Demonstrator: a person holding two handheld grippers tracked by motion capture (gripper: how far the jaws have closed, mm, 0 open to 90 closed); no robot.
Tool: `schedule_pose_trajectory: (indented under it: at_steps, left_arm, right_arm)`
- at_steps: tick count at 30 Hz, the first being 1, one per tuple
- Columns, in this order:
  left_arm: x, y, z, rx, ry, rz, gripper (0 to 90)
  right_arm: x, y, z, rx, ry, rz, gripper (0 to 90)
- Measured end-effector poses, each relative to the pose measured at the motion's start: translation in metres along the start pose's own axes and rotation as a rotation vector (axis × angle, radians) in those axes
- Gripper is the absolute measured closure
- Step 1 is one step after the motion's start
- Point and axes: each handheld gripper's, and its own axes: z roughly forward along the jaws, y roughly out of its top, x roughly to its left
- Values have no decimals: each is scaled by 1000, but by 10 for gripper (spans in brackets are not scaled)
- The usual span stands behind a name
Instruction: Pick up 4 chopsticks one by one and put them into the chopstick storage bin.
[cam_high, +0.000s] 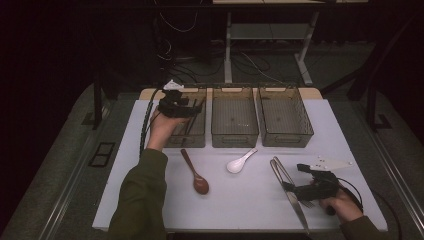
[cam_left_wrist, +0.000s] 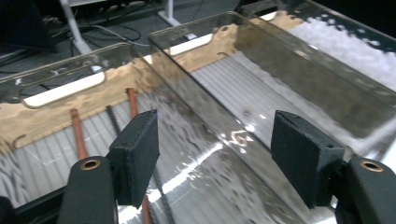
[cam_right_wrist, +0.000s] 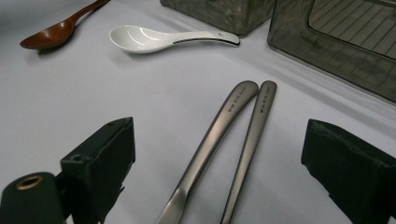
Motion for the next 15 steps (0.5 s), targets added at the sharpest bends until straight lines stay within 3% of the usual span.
schedule_pose_trajectory:
  at_steps: [15]
  left_arm:
    - [-37, -30, -29, -3, -45, 53, 240]
  right_arm:
    - [1, 0, 0, -1, -3, -5, 98]
